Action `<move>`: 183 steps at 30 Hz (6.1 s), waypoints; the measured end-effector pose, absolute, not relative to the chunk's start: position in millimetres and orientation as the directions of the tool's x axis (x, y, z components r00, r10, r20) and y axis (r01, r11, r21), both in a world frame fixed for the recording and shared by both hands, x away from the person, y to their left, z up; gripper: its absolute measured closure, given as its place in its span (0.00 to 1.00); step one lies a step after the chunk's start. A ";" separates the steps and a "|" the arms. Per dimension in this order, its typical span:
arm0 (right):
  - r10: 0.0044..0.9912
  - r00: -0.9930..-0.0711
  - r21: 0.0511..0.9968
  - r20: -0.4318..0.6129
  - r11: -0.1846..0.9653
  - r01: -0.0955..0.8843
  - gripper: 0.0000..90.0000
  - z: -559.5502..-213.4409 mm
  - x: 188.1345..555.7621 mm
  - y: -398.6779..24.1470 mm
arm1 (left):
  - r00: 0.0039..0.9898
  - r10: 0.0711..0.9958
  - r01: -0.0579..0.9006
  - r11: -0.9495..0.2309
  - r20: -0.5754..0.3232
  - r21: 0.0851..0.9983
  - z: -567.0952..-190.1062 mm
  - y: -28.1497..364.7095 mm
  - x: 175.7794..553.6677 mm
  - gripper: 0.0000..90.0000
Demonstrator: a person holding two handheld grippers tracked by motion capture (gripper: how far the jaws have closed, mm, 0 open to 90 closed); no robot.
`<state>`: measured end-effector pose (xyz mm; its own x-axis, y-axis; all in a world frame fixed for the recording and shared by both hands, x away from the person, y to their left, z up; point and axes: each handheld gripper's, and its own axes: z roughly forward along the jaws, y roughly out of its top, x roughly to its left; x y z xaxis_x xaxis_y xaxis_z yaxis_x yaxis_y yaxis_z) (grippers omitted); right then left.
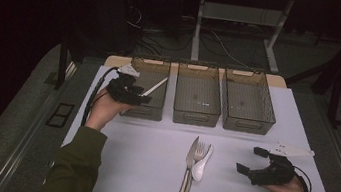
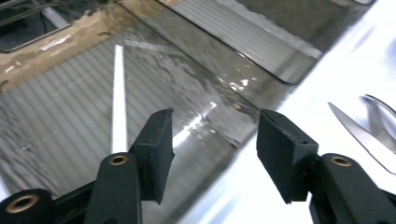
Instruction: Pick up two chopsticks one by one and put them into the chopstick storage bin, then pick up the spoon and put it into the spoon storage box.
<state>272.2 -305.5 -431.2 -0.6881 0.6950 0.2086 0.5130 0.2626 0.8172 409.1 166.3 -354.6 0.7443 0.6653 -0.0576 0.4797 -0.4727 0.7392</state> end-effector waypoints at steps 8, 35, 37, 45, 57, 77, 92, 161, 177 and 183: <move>0.684 -0.700 0.813 0.206 0.278 0.511 0.02 -428.9 273.6 -303.0 | 0.749 0.660 0.456 -0.451 -0.058 0.767 -365.9 160.2 377.1 0.39; 0.617 -0.757 0.798 0.215 0.335 0.500 0.45 -416.6 286.8 -294.5 | 0.763 0.644 0.383 -0.389 -0.051 0.838 -414.2 166.9 291.7 0.00; 0.613 -0.761 0.790 0.212 0.351 0.503 0.56 -415.8 290.3 -289.8 | 0.766 0.640 0.381 -0.379 -0.059 0.843 -417.6 167.5 287.9 0.00; 0.560 -0.803 0.775 0.206 0.408 0.483 0.95 -413.5 309.8 -261.9 | 0.780 0.621 0.387 -0.382 -0.077 0.839 -424.6 166.1 281.6 0.00; 0.569 -0.796 0.724 0.208 0.457 0.516 0.99 -427.6 353.2 -224.1 | 0.801 0.594 0.374 -0.409 -0.068 0.832 -427.6 162.9 281.8 0.00; 0.565 -0.796 0.643 0.215 0.532 0.551 0.99 -442.0 363.4 -212.5 | 0.810 0.582 0.369 -0.404 -0.076 0.837 -426.7 162.4 281.7 0.00; 0.571 -0.791 0.615 0.219 0.549 0.566 0.99 -439.0 346.3 -238.3 | 0.814 0.575 0.371 -0.404 -0.083 0.836 -426.6 162.8 281.8 0.00; 0.161 -0.968 0.613 0.192 0.751 0.246 0.99 -444.3 262.2 -213.1 | 0.824 0.560 0.362 -0.400 -0.088 0.842 -423.6 161.9 281.3 0.00; 0.195 -0.973 0.644 0.123 0.730 0.228 0.80 -428.8 292.4 -227.0 | 0.823 0.561 0.364 -0.402 -0.089 0.840 -423.2 161.8 281.4 0.00; 0.154 -0.983 0.620 0.099 0.763 0.182 0.66 -435.9 310.1 -225.5 | 0.823 0.561 0.365 -0.402 -0.090 0.840 -423.0 161.8 281.4 0.00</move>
